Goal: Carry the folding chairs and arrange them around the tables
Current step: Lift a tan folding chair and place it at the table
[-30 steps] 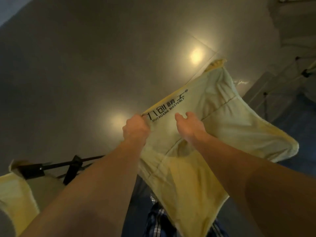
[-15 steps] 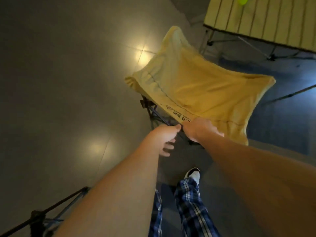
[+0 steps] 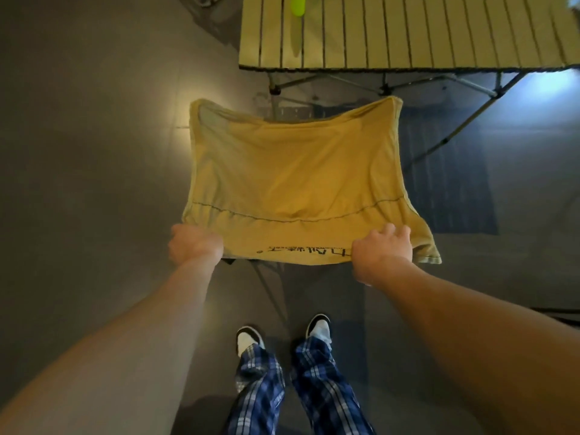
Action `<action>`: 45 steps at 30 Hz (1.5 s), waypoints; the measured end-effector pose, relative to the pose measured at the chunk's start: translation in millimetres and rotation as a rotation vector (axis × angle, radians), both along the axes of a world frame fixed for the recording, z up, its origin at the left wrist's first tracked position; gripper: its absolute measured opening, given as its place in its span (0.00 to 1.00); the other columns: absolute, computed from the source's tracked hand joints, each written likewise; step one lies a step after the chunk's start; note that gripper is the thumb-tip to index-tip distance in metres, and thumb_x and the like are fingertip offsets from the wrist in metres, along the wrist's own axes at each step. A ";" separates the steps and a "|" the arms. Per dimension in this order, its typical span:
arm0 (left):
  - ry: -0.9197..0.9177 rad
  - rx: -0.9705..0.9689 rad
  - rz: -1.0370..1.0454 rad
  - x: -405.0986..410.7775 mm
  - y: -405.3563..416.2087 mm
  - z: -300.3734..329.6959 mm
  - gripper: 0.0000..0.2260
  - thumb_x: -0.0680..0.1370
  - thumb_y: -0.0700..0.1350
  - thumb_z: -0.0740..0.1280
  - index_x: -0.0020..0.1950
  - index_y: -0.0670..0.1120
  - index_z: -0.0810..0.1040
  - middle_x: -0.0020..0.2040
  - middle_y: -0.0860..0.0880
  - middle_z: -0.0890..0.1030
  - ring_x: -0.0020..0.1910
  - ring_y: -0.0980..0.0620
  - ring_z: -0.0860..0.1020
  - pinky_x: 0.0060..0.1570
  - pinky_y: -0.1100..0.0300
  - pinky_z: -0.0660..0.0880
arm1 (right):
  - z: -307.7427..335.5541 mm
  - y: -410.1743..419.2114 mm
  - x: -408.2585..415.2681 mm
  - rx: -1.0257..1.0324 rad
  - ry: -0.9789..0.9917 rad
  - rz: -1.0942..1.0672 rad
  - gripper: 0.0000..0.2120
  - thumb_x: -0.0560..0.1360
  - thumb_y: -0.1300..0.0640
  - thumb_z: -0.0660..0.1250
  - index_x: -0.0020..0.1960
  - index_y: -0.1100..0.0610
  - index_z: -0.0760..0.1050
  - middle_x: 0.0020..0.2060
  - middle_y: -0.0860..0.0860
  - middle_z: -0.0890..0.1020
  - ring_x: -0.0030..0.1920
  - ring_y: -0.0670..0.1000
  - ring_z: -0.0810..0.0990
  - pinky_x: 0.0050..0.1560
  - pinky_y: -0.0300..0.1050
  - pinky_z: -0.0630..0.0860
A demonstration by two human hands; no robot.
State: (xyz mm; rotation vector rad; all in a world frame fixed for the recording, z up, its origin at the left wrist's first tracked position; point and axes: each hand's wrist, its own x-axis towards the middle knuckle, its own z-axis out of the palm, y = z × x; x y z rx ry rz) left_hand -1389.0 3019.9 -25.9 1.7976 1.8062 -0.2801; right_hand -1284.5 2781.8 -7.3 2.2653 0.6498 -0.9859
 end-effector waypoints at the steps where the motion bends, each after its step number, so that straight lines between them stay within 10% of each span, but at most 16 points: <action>1: 0.006 0.006 -0.051 6.5 -6.1 -0.4 0.20 0.75 0.38 0.67 0.66 0.36 0.66 0.61 0.35 0.76 0.57 0.34 0.76 0.56 0.43 0.76 | -0.8 -9.6 5.2 -0.035 -0.019 -0.039 0.22 0.76 0.50 0.65 0.70 0.49 0.71 0.71 0.60 0.68 0.71 0.67 0.62 0.67 0.70 0.57; 4: 0.005 0.005 -0.201 23.9 -16.2 2.0 0.21 0.77 0.40 0.66 0.68 0.36 0.65 0.62 0.34 0.74 0.58 0.33 0.75 0.55 0.43 0.76 | -2.6 -37.1 19.2 -0.078 -0.060 -0.226 0.27 0.76 0.56 0.66 0.74 0.51 0.65 0.77 0.64 0.53 0.75 0.73 0.49 0.64 0.79 0.57; 14: 0.209 0.149 -0.675 22.6 -42.6 -0.1 0.29 0.75 0.46 0.66 0.74 0.47 0.59 0.75 0.43 0.59 0.72 0.39 0.60 0.64 0.39 0.62 | -5.7 -67.7 20.6 -0.075 -0.036 -0.347 0.23 0.78 0.68 0.60 0.73 0.60 0.68 0.70 0.70 0.65 0.72 0.75 0.58 0.63 0.59 0.73; 19: 0.356 0.137 -0.968 15.8 -44.3 5.1 0.08 0.76 0.48 0.59 0.42 0.47 0.74 0.48 0.45 0.77 0.58 0.41 0.66 0.54 0.48 0.66 | -8.4 -72.4 13.8 -0.067 -0.019 -0.310 0.22 0.78 0.68 0.60 0.72 0.59 0.70 0.69 0.67 0.68 0.71 0.76 0.57 0.62 0.60 0.73; 24: 0.373 0.076 -0.978 12.8 -30.7 2.2 0.16 0.64 0.43 0.45 0.31 0.47 0.71 0.33 0.49 0.72 0.43 0.43 0.71 0.45 0.52 0.60 | -9.5 -74.2 10.9 -0.061 -0.023 -0.266 0.21 0.78 0.70 0.62 0.70 0.61 0.71 0.68 0.67 0.71 0.70 0.77 0.60 0.63 0.64 0.73; 29: 0.311 0.022 -0.896 7.2 -32.9 17.8 0.12 0.76 0.43 0.58 0.32 0.45 0.70 0.33 0.44 0.72 0.50 0.42 0.68 0.41 0.54 0.63 | -7.6 -73.6 6.6 -0.050 -0.049 -0.195 0.19 0.79 0.69 0.62 0.70 0.63 0.71 0.66 0.69 0.72 0.68 0.78 0.63 0.60 0.64 0.76; 34: 0.306 0.091 -0.910 -2.1 -26.3 20.8 0.17 0.78 0.39 0.58 0.29 0.46 0.69 0.29 0.48 0.72 0.33 0.48 0.68 0.51 0.55 0.65 | -7.3 -65.1 -0.8 -0.052 -0.046 -0.194 0.20 0.79 0.69 0.63 0.70 0.64 0.70 0.66 0.69 0.72 0.68 0.78 0.64 0.61 0.64 0.75; 45: 0.208 0.181 -0.929 8.9 -9.0 6.0 0.19 0.82 0.45 0.57 0.30 0.43 0.68 0.27 0.44 0.69 0.47 0.43 0.66 0.47 0.53 0.67 | -8.6 -54.8 2.4 -0.052 -0.097 -0.128 0.18 0.77 0.72 0.62 0.65 0.63 0.75 0.62 0.68 0.75 0.67 0.79 0.64 0.59 0.64 0.76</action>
